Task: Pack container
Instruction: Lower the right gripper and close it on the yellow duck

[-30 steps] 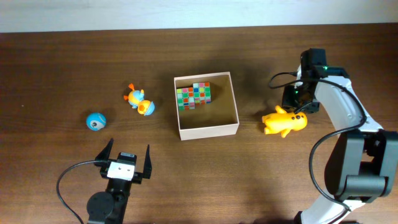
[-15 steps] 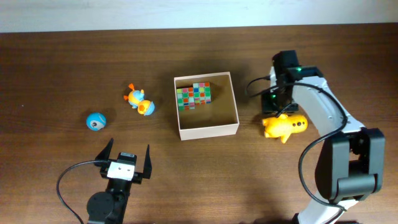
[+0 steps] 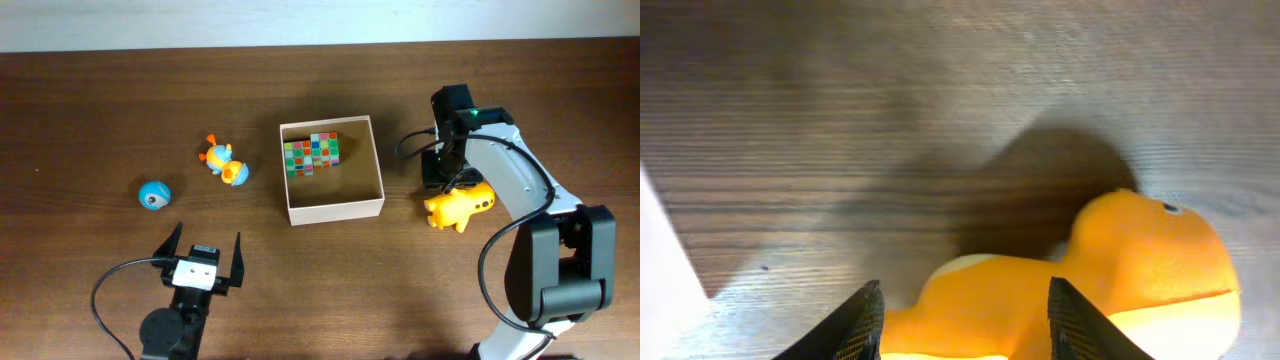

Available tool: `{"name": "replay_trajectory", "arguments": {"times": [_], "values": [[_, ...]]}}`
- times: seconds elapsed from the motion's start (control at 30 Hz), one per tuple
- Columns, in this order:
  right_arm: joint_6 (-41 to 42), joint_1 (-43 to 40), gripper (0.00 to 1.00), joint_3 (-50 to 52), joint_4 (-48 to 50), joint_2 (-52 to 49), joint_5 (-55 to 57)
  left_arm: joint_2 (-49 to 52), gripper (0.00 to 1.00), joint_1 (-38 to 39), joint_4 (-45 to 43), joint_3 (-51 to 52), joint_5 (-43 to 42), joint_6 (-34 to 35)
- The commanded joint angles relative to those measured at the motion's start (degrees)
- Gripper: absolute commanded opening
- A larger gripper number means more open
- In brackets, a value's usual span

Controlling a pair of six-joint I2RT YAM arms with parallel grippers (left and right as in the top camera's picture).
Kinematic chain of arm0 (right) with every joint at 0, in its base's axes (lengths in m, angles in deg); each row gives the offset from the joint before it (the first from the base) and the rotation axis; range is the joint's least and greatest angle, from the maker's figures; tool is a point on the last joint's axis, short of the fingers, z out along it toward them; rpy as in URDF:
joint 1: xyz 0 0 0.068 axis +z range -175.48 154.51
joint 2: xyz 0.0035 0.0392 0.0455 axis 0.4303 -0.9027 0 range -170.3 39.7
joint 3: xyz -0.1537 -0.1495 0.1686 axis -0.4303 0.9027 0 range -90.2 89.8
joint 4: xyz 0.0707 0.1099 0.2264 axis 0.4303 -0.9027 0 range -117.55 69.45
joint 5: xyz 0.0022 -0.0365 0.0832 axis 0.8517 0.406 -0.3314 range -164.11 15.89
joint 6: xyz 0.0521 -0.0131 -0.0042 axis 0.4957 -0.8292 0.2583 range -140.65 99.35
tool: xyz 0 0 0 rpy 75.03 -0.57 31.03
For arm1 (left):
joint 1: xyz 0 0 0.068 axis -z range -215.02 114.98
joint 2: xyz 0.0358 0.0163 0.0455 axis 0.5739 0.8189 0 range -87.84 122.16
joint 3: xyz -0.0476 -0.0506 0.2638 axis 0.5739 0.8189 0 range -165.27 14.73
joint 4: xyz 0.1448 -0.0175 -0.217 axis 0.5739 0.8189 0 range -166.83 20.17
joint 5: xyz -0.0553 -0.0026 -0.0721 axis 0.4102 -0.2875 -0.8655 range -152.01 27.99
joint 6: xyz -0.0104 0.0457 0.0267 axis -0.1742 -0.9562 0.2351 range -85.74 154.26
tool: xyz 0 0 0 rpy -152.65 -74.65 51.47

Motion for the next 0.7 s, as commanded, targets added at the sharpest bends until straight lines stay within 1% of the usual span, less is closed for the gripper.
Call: {"name": "replay_trajectory", "arguments": {"times": [0.0,0.1,0.17,0.3,0.5,0.53,0.63,0.67], "values": [[2.8,0.2,0.47,0.1,-1.0,0.3,4.4,-0.3,0.99,-0.3,0.4,0.1,0.0,-0.9],[6.1,0.2,0.46,0.1,-3.0,0.3,7.0,-0.3,0.99,-0.3,0.4,0.1,0.0,-0.9],[7.4,0.2,0.42,0.1,-4.4,0.3,7.3,-0.3,0.99,-0.3,0.4,0.1,0.0,-0.9],[10.8,0.2,0.42,0.1,-6.5,0.3,7.3,-0.3,0.99,-0.3,0.4,0.1,0.0,-0.9],[11.5,0.3,0.41,0.1,-7.0,0.3,6.8,-0.3,0.99,-0.3,0.4,0.1,0.0,-0.9],[11.5,0.3,0.4,0.1,-6.9,0.3,6.8,-0.3,0.99,-0.3,0.4,0.1,0.0,-0.9],[11.5,0.2,0.26,0.1,-6.2,0.3,6.9,-0.3,0.99,-0.3,0.4,0.1,0.0,-0.9],[11.5,0.2,0.2,0.1,-5.8,0.3,6.8,-0.3,0.99,-0.3,0.4,0.1,0.0,-0.9]]}}
